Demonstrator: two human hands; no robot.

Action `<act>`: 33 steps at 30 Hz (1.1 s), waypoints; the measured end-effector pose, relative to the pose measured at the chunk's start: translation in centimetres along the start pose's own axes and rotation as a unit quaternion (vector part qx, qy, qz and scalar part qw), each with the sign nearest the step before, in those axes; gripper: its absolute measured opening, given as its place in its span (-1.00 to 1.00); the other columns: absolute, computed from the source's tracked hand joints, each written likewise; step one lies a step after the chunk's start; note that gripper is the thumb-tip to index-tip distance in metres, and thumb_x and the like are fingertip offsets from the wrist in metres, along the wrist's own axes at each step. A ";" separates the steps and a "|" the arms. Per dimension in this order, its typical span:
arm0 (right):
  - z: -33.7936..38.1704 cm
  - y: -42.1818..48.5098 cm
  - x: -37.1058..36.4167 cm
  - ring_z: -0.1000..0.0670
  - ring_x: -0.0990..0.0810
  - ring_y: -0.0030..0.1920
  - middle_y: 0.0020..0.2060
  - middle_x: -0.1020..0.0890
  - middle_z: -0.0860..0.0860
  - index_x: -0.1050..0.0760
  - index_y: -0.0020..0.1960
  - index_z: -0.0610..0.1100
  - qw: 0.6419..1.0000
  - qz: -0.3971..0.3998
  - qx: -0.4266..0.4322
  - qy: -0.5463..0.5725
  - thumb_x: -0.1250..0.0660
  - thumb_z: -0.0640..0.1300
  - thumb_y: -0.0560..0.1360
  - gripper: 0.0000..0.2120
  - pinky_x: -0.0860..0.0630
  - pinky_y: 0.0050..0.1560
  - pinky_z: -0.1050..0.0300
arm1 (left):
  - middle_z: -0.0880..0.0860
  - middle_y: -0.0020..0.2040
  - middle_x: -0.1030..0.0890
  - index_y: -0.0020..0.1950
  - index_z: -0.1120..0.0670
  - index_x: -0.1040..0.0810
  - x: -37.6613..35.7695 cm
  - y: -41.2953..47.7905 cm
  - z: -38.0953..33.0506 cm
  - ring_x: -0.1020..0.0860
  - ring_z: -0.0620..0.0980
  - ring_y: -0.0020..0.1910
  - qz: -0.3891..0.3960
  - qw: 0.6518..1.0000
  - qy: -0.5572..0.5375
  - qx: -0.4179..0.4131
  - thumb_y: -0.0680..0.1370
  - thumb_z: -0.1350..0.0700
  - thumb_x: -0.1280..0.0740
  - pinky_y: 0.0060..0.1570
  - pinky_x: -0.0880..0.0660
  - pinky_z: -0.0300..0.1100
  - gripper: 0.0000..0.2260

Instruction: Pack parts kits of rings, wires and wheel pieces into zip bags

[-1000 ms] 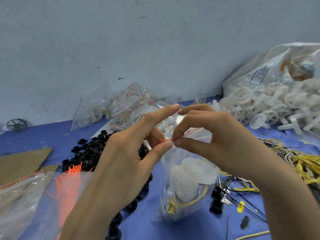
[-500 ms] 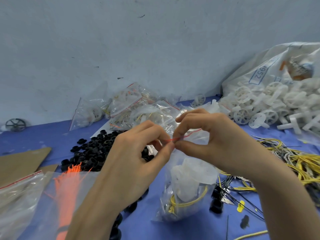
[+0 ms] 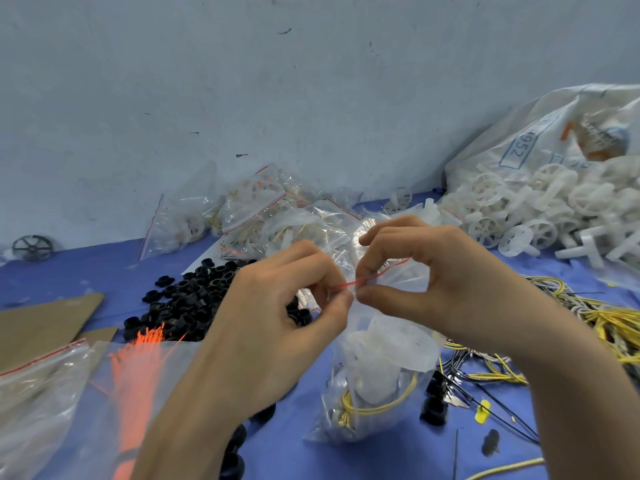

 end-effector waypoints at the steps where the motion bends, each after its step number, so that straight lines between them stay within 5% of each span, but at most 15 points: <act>1: -0.1 0.0 0.1 0.17 -0.49 0.10 -0.16 -0.61 0.16 -0.59 -0.21 0.03 1.000 0.008 -0.004 0.000 -0.44 -0.15 0.37 -0.91 -0.34 0.05 0.39 | -0.06 -0.26 -0.54 -0.27 0.11 -0.56 0.0 0.0 0.0 -0.54 -0.06 -0.22 -0.001 1.000 0.004 0.000 0.46 0.17 -0.36 -0.18 -0.43 -0.25 -0.90; 6: -0.1 -0.1 0.0 0.13 -0.50 0.08 -0.15 -0.62 0.11 -0.58 -0.18 -0.03 1.000 0.005 0.021 -0.022 -0.45 -0.23 0.41 -0.88 -0.37 0.06 0.30 | -0.10 -0.25 -0.53 -0.20 0.05 -0.53 -0.5 0.0 0.1 -0.54 -0.13 -0.21 0.009 1.000 0.009 0.006 0.48 0.00 -0.28 -0.17 -0.44 -0.28 -0.85; 9: -0.1 0.1 -0.3 0.12 -0.50 0.09 -0.14 -0.62 0.12 -0.58 -0.16 -0.01 0.999 0.012 0.026 -0.024 -0.46 -0.22 0.41 -0.88 -0.37 0.08 0.26 | -0.06 -0.27 -0.54 -0.20 0.08 -0.54 -0.6 -0.1 0.3 -0.53 -0.07 -0.21 0.012 1.000 0.009 0.005 0.48 0.12 -0.34 -0.19 -0.43 -0.21 -0.93; 16: -0.6 0.0 0.1 0.15 -0.50 0.09 -0.13 -0.64 0.11 -0.63 -0.18 -0.09 1.000 0.006 0.010 -0.008 -0.46 -0.19 0.37 -0.95 -0.36 0.07 0.35 | -0.07 -0.32 -0.51 -0.26 0.09 -0.51 -0.4 0.0 0.6 -0.50 -0.12 -0.26 0.001 1.000 0.010 0.015 0.45 0.17 -0.33 -0.22 -0.37 -0.42 -0.92; 22: -0.6 0.1 -0.1 0.10 -0.51 0.09 -0.18 -0.64 0.08 -0.62 -0.21 -0.11 0.999 -0.004 0.036 -0.003 -0.48 -0.25 0.36 -0.92 -0.39 0.06 0.32 | -0.05 -0.27 -0.55 -0.23 0.08 -0.54 -0.8 -0.1 0.5 -0.55 -0.07 -0.20 0.007 1.000 -0.001 0.013 0.47 0.12 -0.33 -0.16 -0.47 -0.20 -0.91; 26: -0.9 0.0 0.2 0.10 -0.51 0.11 -0.19 -0.62 0.14 -0.60 -0.22 -0.05 1.000 -0.004 0.023 -0.014 -0.49 -0.23 0.36 -0.89 -0.38 0.10 0.26 | -0.07 -0.32 -0.48 -0.28 0.06 -0.49 -0.6 0.1 0.5 -0.47 -0.13 -0.29 -0.003 1.000 0.016 0.004 0.45 0.04 -0.26 -0.25 -0.34 -0.42 -0.85; 33: -0.7 -0.1 0.2 0.12 -0.51 0.11 -0.25 -0.61 0.18 -0.58 -0.26 0.02 0.998 -0.010 0.049 -0.032 -0.40 -0.07 0.35 -0.97 -0.38 0.17 0.14 | -0.07 -0.28 -0.51 -0.24 0.07 -0.53 -0.8 0.0 0.4 -0.50 -0.16 -0.27 0.010 1.000 -0.001 0.008 0.44 0.00 -0.25 -0.24 -0.36 -0.44 -0.83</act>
Point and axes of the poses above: each hand's wrist, its own y-axis towards the middle knuckle, its own x-axis out of the back of the hand, z = x × y, the point moved 1 cm from there along y, towards the middle knuckle
